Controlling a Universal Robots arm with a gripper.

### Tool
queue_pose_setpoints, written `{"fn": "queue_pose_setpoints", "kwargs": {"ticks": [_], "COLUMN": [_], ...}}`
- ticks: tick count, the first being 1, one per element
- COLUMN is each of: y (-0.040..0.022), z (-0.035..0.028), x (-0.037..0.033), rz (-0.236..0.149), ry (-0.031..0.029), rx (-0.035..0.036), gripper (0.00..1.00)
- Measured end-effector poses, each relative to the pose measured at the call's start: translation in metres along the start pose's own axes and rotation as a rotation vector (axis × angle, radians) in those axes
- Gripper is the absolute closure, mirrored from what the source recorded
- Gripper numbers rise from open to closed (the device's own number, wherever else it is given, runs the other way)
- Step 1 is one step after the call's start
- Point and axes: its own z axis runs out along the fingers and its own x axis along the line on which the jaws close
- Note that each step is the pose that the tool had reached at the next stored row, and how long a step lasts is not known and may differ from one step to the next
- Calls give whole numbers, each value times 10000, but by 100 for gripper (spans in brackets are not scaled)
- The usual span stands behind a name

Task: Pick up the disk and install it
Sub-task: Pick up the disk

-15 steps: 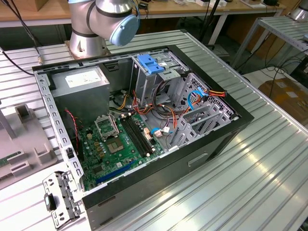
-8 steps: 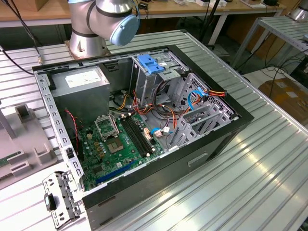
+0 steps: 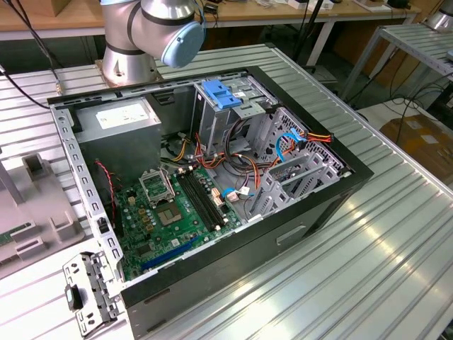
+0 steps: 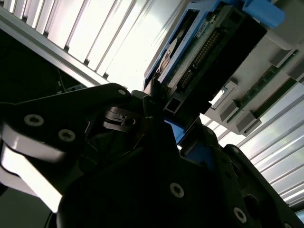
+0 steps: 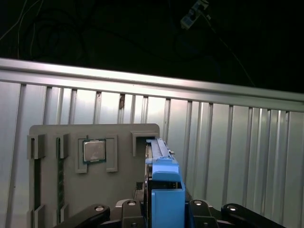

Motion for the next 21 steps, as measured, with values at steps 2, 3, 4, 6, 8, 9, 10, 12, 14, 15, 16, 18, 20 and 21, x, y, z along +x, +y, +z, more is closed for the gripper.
{"fn": "queue_pose_setpoints", "kwargs": {"ticks": [2,3,4,6,8,9,10,12,14,15,16,18,20,21], "y": [1,1,1,1,2,2,3,3,3,4,4,5,5,5], "z": [-10,-17,-22,-36,-51,-59,-65,-81,-95,-100,-108,-120,-133,-138], "x": [-1,-2,-3,-4,-6,-7,-7,-9,-10,-11,-12,-13,-15,-15], "rz": [0,0,0,-1,-1,-1,-1,-1,-2,-1,-1,-2,-2,-2], "ry": [-8,-12,-14,-19,-23,-24,-26,-30,-32,-34,-37,-41,-45,-47], "rx": [2,1,0,2,2,2,3,3,2,3,4,3,4,4], "gripper": [63,63,63,63,63,63,63,63,63,63,63,63,63,63]}}
